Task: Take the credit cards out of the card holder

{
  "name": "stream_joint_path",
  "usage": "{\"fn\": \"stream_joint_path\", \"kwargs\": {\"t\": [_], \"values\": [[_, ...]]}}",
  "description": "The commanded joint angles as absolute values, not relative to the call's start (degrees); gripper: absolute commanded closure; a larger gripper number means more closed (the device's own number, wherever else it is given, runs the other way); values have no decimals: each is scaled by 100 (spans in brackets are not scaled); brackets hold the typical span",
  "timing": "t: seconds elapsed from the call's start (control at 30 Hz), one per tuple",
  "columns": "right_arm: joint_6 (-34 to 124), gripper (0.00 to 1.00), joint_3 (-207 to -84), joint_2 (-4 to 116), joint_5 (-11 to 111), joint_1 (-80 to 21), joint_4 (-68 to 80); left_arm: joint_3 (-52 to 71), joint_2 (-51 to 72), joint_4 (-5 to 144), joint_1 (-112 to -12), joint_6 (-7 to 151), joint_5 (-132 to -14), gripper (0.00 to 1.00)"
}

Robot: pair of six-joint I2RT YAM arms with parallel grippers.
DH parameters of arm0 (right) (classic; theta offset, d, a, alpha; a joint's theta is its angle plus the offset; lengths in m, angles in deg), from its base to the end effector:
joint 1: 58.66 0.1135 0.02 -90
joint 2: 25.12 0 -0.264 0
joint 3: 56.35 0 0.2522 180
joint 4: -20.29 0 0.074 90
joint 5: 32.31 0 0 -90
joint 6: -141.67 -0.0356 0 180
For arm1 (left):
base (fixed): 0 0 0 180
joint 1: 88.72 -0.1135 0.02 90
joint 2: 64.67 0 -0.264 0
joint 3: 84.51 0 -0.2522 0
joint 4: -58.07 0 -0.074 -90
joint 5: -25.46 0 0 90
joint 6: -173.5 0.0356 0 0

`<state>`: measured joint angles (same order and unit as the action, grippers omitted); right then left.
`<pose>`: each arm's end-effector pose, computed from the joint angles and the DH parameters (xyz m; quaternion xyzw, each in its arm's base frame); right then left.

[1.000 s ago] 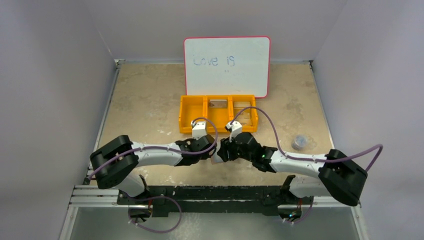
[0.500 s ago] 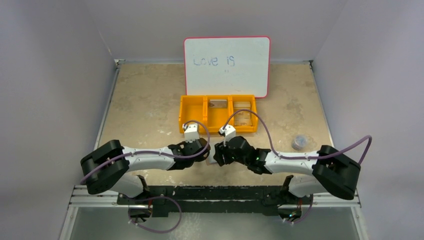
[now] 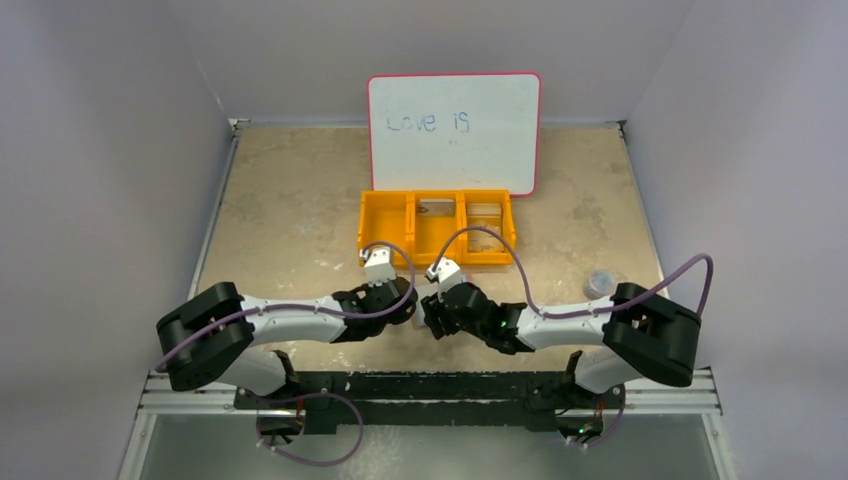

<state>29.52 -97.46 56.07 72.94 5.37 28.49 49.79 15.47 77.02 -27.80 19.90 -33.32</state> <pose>0.1243 0.2337 0.1548 -0.2494 0.8322 0.2442 0.4308 0.1352 -0.2052 0.1471 -0.1059 0.9122 -0.1488 0.3669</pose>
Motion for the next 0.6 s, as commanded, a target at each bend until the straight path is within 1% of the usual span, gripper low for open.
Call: {"fn": "stream_joint_path", "kwargs": {"t": [0.0, 0.2, 0.3, 0.33, 0.37, 0.43, 0.57], "values": [[3058, 39, -10018, 5688, 7885, 742, 2927, 5051, 1370, 7493, -2764, 1863, -3137, 100], [2887, 39, -10212, 6008, 8183, 794, 2686, 5053, 1365, 7502, -2764, 1871, -3129, 100], [2684, 43, -10274, 6046, 8491, 805, 2516, 5042, 1358, 7536, -2768, 1887, -3118, 100], [2630, 47, -10287, 6036, 8545, 805, 2466, 5036, 1360, 7543, -2769, 1899, -3116, 100], [2622, 54, -10276, 6013, 8589, 805, 2464, 5027, 1366, 7554, -2764, 1902, -3103, 100], [2511, 67, -10264, 5968, 8691, 805, 2403, 5025, 1367, 7577, -2764, 1902, -3082, 100], [2365, 78, -10320, 5981, 8567, 805, 2246, 5018, 1366, 7617, -2764, 1904, -3063, 100]]}}
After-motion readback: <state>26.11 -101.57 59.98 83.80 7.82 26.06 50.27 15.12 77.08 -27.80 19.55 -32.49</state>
